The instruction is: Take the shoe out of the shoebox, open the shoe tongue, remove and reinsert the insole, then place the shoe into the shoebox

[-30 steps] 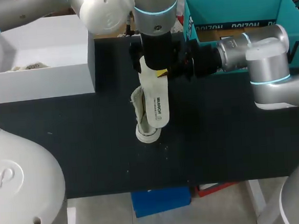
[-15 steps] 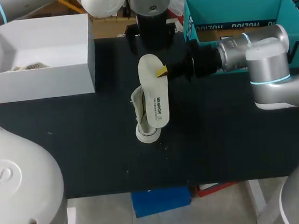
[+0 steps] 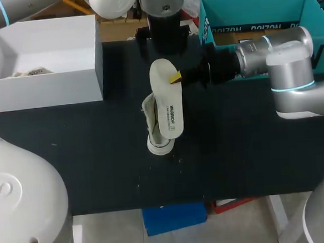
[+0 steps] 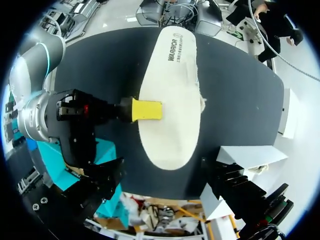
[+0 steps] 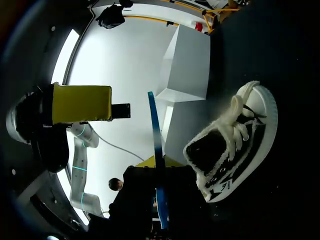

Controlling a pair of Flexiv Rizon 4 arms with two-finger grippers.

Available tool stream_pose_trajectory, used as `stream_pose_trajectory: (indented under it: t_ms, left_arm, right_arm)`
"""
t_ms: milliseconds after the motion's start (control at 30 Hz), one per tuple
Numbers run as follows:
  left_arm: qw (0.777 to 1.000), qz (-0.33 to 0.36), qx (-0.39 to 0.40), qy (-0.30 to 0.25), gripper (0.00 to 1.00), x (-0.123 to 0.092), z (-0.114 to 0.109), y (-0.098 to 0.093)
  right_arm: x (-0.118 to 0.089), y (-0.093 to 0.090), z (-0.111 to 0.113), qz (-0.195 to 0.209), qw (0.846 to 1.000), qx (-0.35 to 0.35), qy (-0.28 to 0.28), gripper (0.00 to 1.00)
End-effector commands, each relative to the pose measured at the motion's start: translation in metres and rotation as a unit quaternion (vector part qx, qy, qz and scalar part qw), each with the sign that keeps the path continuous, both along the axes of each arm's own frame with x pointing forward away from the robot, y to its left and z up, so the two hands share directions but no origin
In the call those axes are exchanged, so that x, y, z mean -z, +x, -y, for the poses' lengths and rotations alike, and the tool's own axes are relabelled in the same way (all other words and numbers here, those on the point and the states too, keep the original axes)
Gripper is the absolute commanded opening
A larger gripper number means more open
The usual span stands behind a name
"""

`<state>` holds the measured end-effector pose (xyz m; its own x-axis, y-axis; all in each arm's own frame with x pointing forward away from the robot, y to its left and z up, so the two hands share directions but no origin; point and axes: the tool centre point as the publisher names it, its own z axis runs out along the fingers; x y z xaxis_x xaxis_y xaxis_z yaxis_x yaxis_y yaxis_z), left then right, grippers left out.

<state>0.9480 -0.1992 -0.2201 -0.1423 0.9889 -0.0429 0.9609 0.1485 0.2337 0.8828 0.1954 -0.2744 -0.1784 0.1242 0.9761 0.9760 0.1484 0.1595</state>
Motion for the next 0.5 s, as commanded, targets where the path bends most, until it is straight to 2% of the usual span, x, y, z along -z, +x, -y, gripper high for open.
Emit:
stream_pose_trajectory:
  t_ms: [33,500]
  left_arm:
    - [1.000,0.007,0.009,0.001,1.00,-0.001,-0.006,-0.022]
    - [1.000,0.001,0.026,0.017,1.00,0.010,-0.015,-0.094]
  right_arm:
    - [0.000,0.001,-0.001,-0.001,1.000,-0.001,-0.001,0.00]
    - [0.000,0.001,-0.001,-0.001,1.000,-0.001,-0.001,0.00]
